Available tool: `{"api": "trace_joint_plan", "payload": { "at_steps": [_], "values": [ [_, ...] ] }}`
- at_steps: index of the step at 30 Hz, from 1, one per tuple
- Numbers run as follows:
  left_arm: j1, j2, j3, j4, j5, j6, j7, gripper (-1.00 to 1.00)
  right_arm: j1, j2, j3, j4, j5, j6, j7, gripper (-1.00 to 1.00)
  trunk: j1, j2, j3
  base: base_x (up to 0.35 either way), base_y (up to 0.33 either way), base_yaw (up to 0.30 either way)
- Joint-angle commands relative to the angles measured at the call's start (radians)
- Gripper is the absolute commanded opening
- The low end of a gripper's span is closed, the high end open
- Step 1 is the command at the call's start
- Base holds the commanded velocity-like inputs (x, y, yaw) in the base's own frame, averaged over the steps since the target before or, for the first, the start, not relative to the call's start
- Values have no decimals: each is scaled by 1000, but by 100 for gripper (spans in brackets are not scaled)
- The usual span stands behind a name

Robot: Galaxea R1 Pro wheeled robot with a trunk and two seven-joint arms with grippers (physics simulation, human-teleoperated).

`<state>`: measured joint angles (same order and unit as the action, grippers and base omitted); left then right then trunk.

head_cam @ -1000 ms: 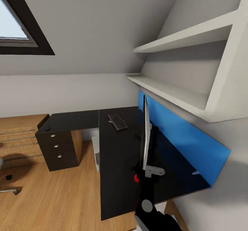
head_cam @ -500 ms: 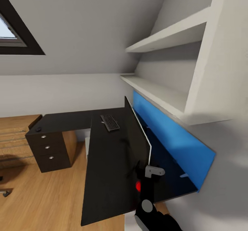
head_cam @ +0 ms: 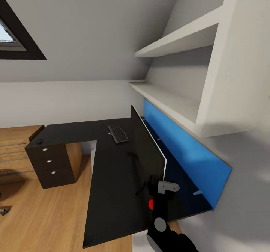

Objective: In the bedroom, organize the workspace by keeping the computer under the desk, ensuring the monitor is on the desk, placing the keyboard on the desk next to the monitor, placing the mouse on the desk next to the keyboard, moving the folder from the swivel chair onto the desk next to the mouse, stacking the notebook on top of the folder with the pen on top of the notebook, and positioning the swivel chair next to the desk.

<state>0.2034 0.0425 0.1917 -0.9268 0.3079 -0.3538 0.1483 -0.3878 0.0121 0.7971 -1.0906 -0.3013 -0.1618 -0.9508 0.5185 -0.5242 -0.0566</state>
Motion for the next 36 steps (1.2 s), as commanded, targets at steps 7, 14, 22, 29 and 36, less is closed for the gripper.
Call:
{"api": "trace_joint_plan", "payload": {
  "at_steps": [7, 14, 22, 29, 36],
  "values": [
    [1, 0, -1, -1, 5, -2, 4, 100, -2, 0, 4, 0, -10, -10, -2, 100, 1, -2, -2, 0, 0, 0],
    [1, 0, -1, -1, 6, -2, 4, 100, -2, -1, 4, 0, -10, -10, -2, 100, 1, -2, -2, -31, -11, 0],
    [1, 0, -1, -1, 7, -2, 4, 100, -2, 0, 5, 0, -10, -10, -1, 100, 1, -2, -2, -206, -2, 0],
    [1, 0, -1, -1, 7, -1, 4, 100, -2, 2, 16, 1, -10, -10, 1, 100, 1, -2, -2, -331, 0, 0],
    [1, 0, -1, -1, 7, -1, 4, 100, -2, 3, 35, 11, -10, -10, 1, 100, 1, -2, -2, -335, 0, 0]
  ]
}}
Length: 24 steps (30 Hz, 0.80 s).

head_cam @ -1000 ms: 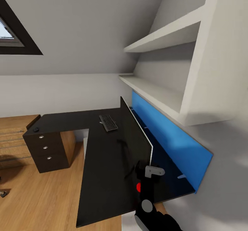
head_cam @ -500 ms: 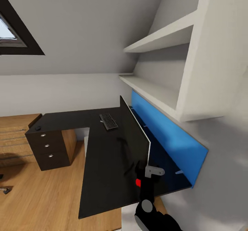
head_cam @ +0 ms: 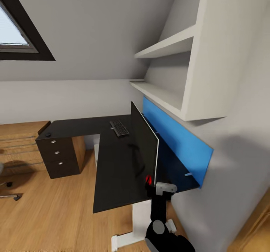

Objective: In the bedroom, organize the workspace by keeping the computer under the desk, ensuring the monitor is on the desk, placing the keyboard on the desk next to the monitor, placing the mouse on the desk next to the keyboard, moving the folder from the swivel chair onto the desk next to the mouse, stacking the notebook on top of the folder with the pen on top of the notebook, and positioning the swivel chair next to the desk.

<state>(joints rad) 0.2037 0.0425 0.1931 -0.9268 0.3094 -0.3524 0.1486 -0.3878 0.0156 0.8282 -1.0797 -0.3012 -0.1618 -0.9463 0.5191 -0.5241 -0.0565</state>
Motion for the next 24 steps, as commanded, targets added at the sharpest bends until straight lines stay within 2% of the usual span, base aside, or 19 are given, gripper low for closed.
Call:
{"api": "trace_joint_plan", "payload": {
  "at_steps": [1, 9, 19, 22, 24],
  "values": [
    [0, 0, -2, -1, 5, -2, 3, 100, -2, 0, 4, 1, -10, -10, -3, 100, 0, -2, -2, -335, 0, 0],
    [0, 2, -3, 22, 5, -2, 3, 100, -2, -1, 5, 4, -10, -10, -3, 100, 0, -2, -2, -335, 0, 0],
    [0, 2, -3, 26, 4, -2, 3, 100, -2, 9, 18, 57, -12, -13, -1, 100, 0, -2, -2, -335, 0, 0],
    [0, 2, -4, 27, 4, -1, 3, 100, -2, 11, 23, 75, -13, -45, -1, 100, 0, -2, -2, -336, 0, 0],
    [0, 2, -4, 27, 3, 8, 3, 100, -2, 19, 28, 157, -13, -114, -3, 100, 0, -2, -2, -333, 0, 0]
  ]
}}
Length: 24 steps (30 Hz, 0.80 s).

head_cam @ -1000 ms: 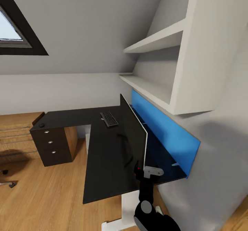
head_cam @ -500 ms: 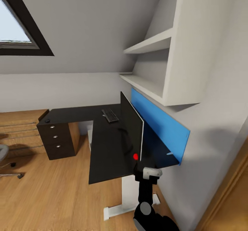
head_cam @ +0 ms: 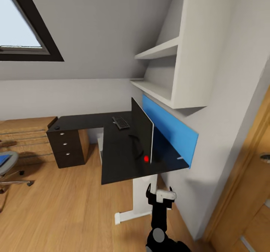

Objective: In the bedroom, organize the workspace by keeping the computer under the desk, ensuring the monitor is on the desk, placing the keyboard on the desk next to the monitor, placing the mouse on the desk next to the keyboard, moving the folder from the swivel chair onto the desk next to the mouse, stacking the notebook on top of the folder with the pen on top of the notebook, and positioning the swivel chair next to the desk.

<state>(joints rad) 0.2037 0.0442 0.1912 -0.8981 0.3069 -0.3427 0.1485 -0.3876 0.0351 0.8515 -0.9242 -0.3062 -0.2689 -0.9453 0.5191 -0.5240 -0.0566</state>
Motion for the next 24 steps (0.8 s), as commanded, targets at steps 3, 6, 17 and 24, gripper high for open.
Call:
{"api": "trace_joint_plan", "payload": {
  "at_steps": [3, 6, 17, 24],
  "values": [
    [0, 0, -1, -4, 4, 1, 2, 100, 1, 3, 5, 94, -9, -47, -4, 100, 0, -2, -2, -310, 0, 0],
    [0, 0, 0, -5, 4, 2, 2, 100, 8, 6, 10, 185, -10, -82, 0, 100, 0, -2, -2, -290, 0, 0],
    [0, -2, -4, 26, 5, 4, 6, 100, 22, 87, 10, 700, -20, -346, 204, 100, 0, -2, -2, -73, 0, 0],
    [0, -1, -5, 83, 0, -1, 5, 100, 22, 86, 7, 730, -68, -358, 263, 100, 0, -2, -2, -1, 0, 0]
  ]
}}
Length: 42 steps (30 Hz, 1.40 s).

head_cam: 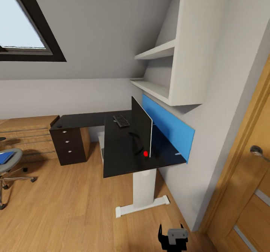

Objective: In the bedroom, organize the workspace by keeping the computer under the desk, ensuring the monitor is on the desk, placing the keyboard on the desk next to the monitor, placing the mouse on the desk next to the keyboard, moving the folder from the swivel chair onto the desk next to the mouse, stacking the notebook on top of the folder with the pen on top of the notebook, and positioning the swivel chair next to the desk.

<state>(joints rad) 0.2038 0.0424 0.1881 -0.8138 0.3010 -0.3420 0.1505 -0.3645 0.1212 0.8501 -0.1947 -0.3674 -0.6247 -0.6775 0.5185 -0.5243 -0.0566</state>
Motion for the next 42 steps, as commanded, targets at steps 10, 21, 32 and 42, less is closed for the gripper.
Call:
{"api": "trace_joint_plan", "payload": {
  "at_steps": [10, 21, 32, 42],
  "values": [
    [0, 0, -4, 23, 4, -6, -2, 100, -1, -1, 6, 4, -20, -6, 4, 100, 1, -2, -2, 0, 0, 127],
    [-35, 2, -4, 177, 11, 54, 8, 100, -1, -1, 5, 5, -138, -6, 95, 100, 1, -2, -7, 0, 0, 196],
    [-97, 3, -4, 263, 10, 148, 4, 100, -1, 3, 8, 5, -155, -7, 128, 100, 1, -2, -7, 0, 0, 41],
    [-98, 1, -7, 283, 4, 144, -3, 100, -1, 3, 6, 5, -156, -6, 129, 100, 1, -2, -7, 0, 0, 246]
  ]
}}
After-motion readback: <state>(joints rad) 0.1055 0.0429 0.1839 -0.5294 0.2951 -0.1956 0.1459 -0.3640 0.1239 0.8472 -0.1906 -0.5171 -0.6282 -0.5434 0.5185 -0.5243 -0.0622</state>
